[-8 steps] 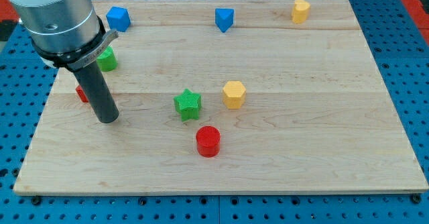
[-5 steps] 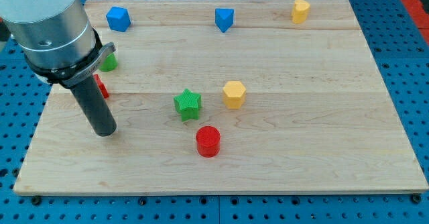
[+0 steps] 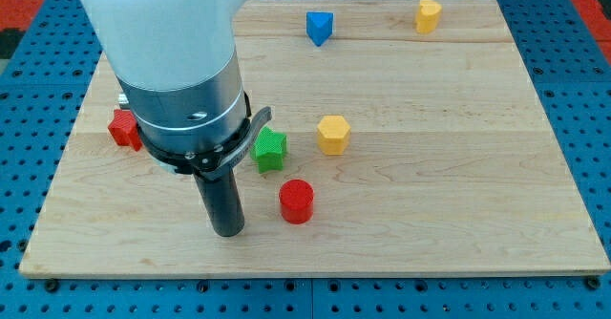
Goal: Move the green circle towards center right
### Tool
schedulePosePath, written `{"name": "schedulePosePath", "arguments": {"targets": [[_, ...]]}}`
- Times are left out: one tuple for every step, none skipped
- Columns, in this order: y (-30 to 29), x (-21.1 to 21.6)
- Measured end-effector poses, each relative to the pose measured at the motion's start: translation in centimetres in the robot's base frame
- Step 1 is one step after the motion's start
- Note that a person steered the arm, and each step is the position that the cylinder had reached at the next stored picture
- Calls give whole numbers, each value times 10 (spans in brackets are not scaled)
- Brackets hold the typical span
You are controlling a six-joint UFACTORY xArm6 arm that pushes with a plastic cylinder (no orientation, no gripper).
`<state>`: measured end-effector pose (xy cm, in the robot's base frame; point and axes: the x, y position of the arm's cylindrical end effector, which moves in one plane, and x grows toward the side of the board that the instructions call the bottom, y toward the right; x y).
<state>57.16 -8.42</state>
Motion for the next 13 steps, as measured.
{"name": "schedulePosePath", "arguments": {"targets": [[-1, -13], [-4, -28], [-4, -55], [-80, -72], [-126, -86], [-219, -90], [-189, -159], [-134, -192], [-150, -195], [-167, -220], [-54, -209], [69, -194], [12, -205]]}}
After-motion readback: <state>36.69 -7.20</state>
